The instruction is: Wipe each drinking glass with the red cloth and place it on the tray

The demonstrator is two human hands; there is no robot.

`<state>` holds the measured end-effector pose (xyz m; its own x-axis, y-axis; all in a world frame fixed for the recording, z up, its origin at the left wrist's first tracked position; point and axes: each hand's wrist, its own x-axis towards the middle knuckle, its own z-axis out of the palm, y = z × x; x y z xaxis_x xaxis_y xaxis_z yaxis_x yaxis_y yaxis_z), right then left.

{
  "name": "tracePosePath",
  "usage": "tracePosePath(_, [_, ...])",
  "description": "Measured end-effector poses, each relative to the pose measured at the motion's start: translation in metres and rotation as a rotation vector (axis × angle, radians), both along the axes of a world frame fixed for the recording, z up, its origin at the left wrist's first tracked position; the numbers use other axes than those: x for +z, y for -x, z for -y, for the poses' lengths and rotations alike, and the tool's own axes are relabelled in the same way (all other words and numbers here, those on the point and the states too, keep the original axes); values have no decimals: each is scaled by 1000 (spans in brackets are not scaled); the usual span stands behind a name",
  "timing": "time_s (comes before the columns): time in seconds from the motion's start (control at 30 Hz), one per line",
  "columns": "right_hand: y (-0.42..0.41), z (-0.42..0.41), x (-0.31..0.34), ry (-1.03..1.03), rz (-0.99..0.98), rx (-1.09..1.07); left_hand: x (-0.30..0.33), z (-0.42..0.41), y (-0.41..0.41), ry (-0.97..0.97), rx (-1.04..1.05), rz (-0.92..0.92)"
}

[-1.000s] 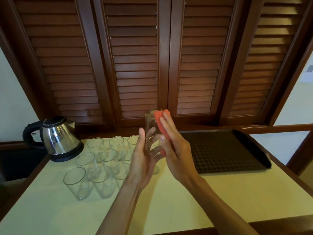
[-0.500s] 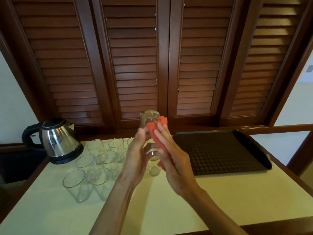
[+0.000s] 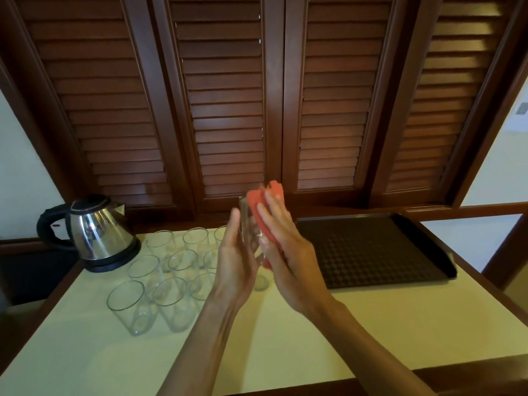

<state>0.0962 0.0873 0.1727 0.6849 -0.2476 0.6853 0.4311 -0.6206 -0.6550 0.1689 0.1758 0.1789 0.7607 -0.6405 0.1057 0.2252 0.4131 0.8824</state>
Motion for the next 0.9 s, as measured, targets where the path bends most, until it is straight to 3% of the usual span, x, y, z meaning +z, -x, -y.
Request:
tracePosePath(0.07, [9,-3,-13,0,16,62,6,-2,-4,-28,21,53])
tracePosePath(0.2, [1,12,6,-210,-37,45,6,2,1,-111,67,59])
tracePosePath(0.33, [7,2,-6,25,-12,34,6,1,-9,-145,51,31])
tracePosePath(0.53, [3,17,12,-254,-98,72,2,3,3,-88,3,-1])
tracePosePath(0.7, [17,1,-8,-146,-7,161,10,-2,-5,-36,74,9])
tracePosePath(0.83, [8,16,9,-349,-21,109,2,-1,7,-90,70,53])
tracePosePath(0.9, [5,15,15,-295,-28,56,1,2,13,-125,46,52])
